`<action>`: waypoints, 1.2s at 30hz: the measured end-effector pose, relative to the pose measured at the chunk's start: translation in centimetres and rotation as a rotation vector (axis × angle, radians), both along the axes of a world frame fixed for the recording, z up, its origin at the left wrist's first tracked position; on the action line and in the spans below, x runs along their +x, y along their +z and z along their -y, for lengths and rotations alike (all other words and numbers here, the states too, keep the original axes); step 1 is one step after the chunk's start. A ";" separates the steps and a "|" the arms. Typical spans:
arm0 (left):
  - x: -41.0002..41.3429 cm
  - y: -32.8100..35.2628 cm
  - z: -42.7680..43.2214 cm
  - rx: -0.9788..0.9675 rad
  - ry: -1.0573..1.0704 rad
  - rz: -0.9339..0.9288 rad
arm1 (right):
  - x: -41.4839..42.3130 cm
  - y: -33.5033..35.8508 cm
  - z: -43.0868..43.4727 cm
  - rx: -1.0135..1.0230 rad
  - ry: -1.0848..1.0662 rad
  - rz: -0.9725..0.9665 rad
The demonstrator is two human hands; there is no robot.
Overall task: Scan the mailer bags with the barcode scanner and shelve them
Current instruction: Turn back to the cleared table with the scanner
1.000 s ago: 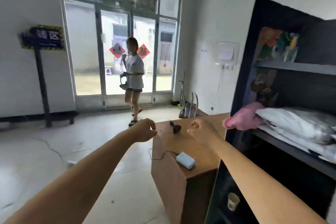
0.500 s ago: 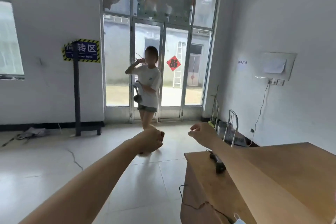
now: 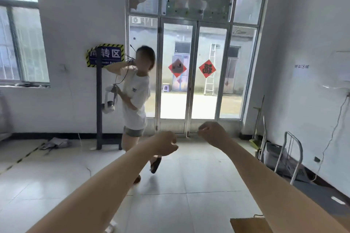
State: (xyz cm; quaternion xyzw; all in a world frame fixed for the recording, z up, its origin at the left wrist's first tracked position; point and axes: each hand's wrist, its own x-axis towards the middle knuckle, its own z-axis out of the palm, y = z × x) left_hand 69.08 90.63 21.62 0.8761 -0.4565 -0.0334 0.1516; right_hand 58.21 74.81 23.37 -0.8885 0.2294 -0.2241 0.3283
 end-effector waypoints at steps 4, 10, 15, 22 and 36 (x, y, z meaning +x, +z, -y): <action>9.7 0.0 4.8 -0.031 0.003 0.018 | 10.0 -0.5 4.0 -0.053 0.023 -0.008; 22.9 3.4 14.8 -0.100 -0.032 0.023 | 20.6 1.2 12.7 -0.125 -0.035 -0.081; 29.9 3.7 26.7 -0.150 -0.122 -0.017 | 24.3 1.6 23.1 -0.122 -0.171 -0.143; 33.0 2.2 47.5 -0.150 -0.351 -0.022 | 24.4 0.1 40.4 -0.097 -0.389 -0.145; 15.0 0.9 83.6 -0.039 -1.084 -0.130 | 5.7 -1.4 60.2 0.052 -1.154 -0.239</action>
